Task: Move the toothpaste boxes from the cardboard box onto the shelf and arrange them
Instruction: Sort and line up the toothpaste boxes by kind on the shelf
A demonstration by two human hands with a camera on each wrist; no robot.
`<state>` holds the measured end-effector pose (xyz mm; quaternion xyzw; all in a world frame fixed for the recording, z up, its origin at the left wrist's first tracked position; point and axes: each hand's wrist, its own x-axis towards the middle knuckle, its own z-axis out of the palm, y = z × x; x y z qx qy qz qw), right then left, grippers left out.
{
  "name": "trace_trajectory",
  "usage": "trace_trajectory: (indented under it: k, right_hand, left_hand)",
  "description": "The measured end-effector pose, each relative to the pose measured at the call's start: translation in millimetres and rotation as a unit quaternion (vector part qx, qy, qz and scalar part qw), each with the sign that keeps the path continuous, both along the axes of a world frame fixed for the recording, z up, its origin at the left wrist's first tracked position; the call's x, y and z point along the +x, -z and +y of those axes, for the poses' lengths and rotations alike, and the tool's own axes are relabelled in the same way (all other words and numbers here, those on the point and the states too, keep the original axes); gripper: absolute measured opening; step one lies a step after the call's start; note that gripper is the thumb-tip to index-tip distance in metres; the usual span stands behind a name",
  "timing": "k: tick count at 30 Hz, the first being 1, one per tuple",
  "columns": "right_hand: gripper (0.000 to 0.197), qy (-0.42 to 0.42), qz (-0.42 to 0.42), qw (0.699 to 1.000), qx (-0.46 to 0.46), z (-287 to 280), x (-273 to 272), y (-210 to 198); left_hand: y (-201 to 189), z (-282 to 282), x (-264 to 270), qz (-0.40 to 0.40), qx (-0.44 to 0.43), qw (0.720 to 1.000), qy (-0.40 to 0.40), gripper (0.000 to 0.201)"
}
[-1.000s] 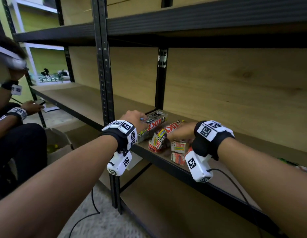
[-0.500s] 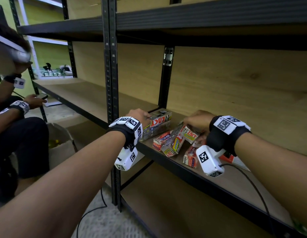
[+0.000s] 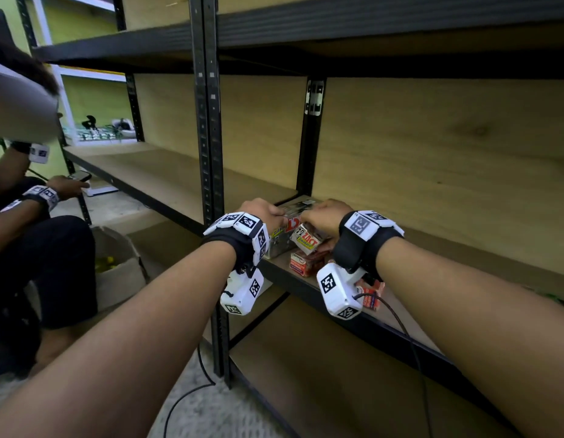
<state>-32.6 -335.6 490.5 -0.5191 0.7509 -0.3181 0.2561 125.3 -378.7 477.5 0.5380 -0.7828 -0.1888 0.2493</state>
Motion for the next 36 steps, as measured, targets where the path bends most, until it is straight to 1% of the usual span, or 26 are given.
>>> trace_trajectory:
  k: [3,5,6,8,9,11,12,15,16,18,19,22,23,27,30,32,34,36]
  right_hand:
    - [0.033,0.009,-0.029,0.999,-0.019,16,17,-5]
    - [0.031,0.020,0.007,1.000,-0.020,10,13,-1]
    - [0.034,0.007,0.016,1.000,-0.016,7,12,1]
    - [0.043,-0.025,-0.017,0.999,-0.015,-1,8,5]
    - [0.045,-0.029,-0.018,0.999,-0.018,-5,5,8]
    - [0.040,-0.031,-0.006,0.999,-0.014,-8,6,14]
    - [0.036,-0.031,0.013,0.999,-0.007,-10,8,17]
    - [0.026,-0.046,0.103,0.994,0.002,-16,11,26]
    - [0.025,-0.050,0.122,0.991,0.005,-20,11,28]
    - [0.030,-0.057,0.140,0.988,0.011,-26,8,31]
    - [0.033,-0.059,0.140,0.988,0.017,-27,6,31]
    - [0.039,-0.078,0.086,0.993,0.012,-30,-4,37]
    - [0.040,-0.081,0.080,0.993,0.011,-27,-5,36]
    - [0.040,-0.085,0.088,0.992,-0.009,-22,-17,26]
    - [0.035,-0.074,0.070,0.995,-0.022,-12,-29,14]
    - [0.028,-0.062,0.057,0.996,-0.020,0,-40,7]
    - [0.021,-0.051,0.060,0.997,-0.012,14,-52,-2]
    - [0.019,-0.038,0.074,0.997,-0.001,32,-65,-10]
  left_hand:
    - [1,-2,1,0.009,-0.003,1.000,0.000,0.033]
    - [1,-4,2,0.007,-0.001,1.000,0.000,0.033]
    - [1,-4,2,0.005,0.001,1.000,0.001,0.033]
    - [0,-4,2,-0.002,-0.001,1.000,0.004,0.033]
    - [0,-5,2,-0.005,-0.003,1.000,0.006,0.033]
    - [-1,-6,4,-0.009,-0.001,1.000,0.008,0.032]
    - [-2,-6,5,-0.008,-0.001,1.000,0.008,0.031]
    - [-2,-12,8,-0.004,0.006,1.000,0.007,0.028]
    - [-3,-13,8,-0.008,0.007,1.000,0.006,0.027]
    - [-3,-14,7,-0.022,0.002,1.000,0.003,0.029]
    - [-2,-15,6,-0.031,-0.006,1.000,0.004,0.030]
    - [0,-14,1,-0.052,-0.027,0.998,0.007,0.033]
    - [0,-13,1,-0.059,-0.029,0.998,0.005,0.034]
    - [0,-13,0,-0.080,-0.038,0.996,0.010,0.037]
    - [-2,-9,-4,-0.122,-0.044,0.992,0.013,0.040]
    - [-4,-5,-8,-0.167,-0.056,0.984,0.011,0.041]
    - [-7,1,-14,-0.206,-0.084,0.975,-0.003,0.042]
    - [-13,11,-22,-0.232,-0.118,0.965,-0.021,0.040]
